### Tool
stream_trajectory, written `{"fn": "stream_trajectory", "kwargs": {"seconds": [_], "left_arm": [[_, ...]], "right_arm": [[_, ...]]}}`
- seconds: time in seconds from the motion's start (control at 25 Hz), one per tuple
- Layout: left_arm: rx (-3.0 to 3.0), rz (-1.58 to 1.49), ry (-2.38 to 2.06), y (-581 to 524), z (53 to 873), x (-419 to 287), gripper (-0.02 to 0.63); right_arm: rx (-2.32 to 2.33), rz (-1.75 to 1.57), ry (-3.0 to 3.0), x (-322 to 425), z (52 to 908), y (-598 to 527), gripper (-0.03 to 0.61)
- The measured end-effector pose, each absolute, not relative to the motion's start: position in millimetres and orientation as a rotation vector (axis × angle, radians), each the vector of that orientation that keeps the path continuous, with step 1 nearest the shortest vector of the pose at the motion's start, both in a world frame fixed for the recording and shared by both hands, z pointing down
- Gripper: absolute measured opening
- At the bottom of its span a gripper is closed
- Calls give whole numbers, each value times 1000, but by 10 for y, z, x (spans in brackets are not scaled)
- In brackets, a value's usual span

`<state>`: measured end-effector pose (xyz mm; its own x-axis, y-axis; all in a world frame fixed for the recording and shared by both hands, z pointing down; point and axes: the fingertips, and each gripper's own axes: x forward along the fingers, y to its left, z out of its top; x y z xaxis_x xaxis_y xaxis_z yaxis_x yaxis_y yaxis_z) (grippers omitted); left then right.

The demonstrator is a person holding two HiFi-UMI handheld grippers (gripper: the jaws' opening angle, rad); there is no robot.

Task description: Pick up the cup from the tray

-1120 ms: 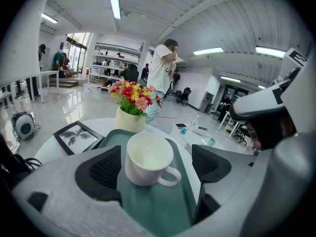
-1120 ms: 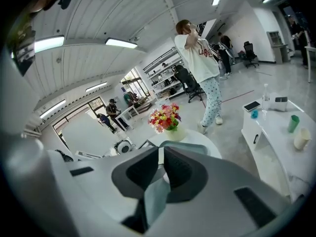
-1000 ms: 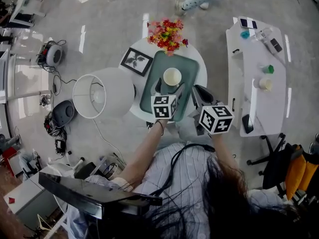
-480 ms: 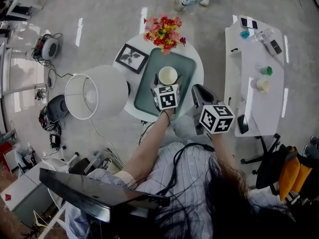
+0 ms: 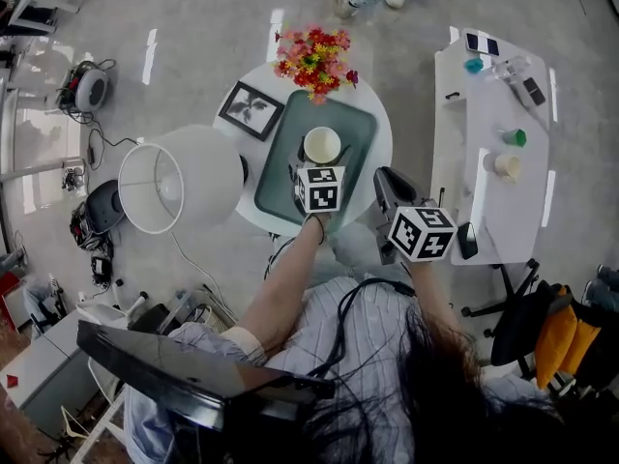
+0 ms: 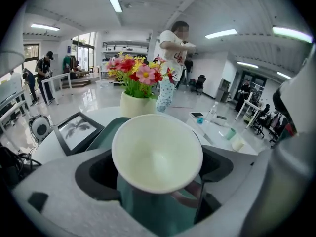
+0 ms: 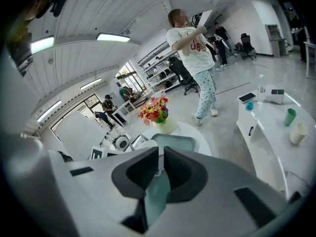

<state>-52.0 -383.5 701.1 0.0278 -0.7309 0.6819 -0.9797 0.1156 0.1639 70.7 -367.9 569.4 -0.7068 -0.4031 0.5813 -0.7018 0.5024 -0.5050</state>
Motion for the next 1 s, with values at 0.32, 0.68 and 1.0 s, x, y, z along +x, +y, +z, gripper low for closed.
{"fn": "stream_trajectory", "kwargs": {"seconds": [0.32, 0.68, 1.0], "left_arm": [[1865, 637, -1658, -3718, 6976, -398, 462], [1942, 689, -1561, -3436, 6897, -292, 460], [2001, 675, -1520, -3185, 6676, -244, 459]], "right_arm": [[898, 1060, -2364, 696, 5706, -3669, 49], [867, 1067, -2379, 608, 5714, -3612, 49], [850, 1060, -2402, 472, 5725, -3549, 49]]}}
